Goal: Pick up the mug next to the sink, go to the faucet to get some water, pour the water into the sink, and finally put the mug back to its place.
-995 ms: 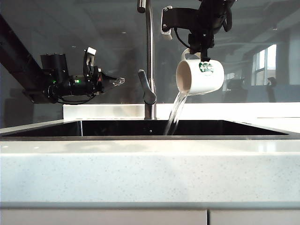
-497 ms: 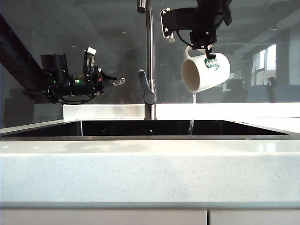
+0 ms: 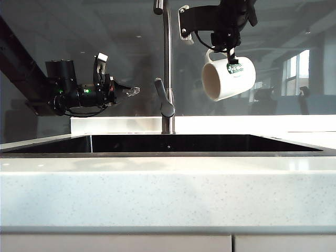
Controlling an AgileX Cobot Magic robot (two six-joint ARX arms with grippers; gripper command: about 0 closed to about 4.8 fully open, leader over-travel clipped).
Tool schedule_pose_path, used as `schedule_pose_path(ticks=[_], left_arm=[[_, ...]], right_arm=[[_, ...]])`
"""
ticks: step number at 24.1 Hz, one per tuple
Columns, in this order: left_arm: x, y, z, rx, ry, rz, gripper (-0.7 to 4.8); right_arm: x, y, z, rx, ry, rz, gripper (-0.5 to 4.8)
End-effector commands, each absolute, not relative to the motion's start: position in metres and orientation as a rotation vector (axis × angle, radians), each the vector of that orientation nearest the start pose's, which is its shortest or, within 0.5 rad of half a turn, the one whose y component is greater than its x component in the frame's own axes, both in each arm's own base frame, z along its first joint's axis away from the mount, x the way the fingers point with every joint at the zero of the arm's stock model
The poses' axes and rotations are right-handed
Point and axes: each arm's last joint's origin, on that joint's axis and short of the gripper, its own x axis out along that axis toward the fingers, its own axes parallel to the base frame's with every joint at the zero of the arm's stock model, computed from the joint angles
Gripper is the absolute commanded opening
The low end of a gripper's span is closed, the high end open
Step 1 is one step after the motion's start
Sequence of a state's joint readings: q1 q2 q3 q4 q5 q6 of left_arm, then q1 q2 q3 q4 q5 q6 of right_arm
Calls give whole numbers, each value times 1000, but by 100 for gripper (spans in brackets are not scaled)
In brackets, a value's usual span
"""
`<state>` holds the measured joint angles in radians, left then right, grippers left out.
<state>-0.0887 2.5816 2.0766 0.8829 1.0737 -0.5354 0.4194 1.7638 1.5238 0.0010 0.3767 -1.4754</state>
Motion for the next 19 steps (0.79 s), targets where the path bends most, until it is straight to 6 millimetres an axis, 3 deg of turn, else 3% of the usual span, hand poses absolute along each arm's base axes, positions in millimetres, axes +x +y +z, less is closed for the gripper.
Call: schedule_pose_path(ticks=[1, 6, 11, 12, 15, 17, 19], left_arm=[[557, -75, 216, -266, -61, -1211, -5], [557, -75, 216, -266, -62, -1210, -5], [557, -75, 216, -267, -61, -1210, -5], [557, -75, 216, -267, -61, -1210, -5], [557, -75, 216, -267, -63, -1207, -5], [557, -75, 216, -268, -63, -1207, -6], [557, -75, 216, -268, -63, -1207, -5]], right_arm=[[378, 155, 356, -1237, 173, 70, -6], [370, 128, 345, -832, 320, 164, -6], [353, 73, 333, -404, 326, 195, -6], [343, 48, 325, -300, 293, 156, -6], [317, -3, 296, -116, 201, 78, -6], [300, -30, 271, -15, 129, 25, -6], [289, -46, 254, 23, 67, 4, -6]])
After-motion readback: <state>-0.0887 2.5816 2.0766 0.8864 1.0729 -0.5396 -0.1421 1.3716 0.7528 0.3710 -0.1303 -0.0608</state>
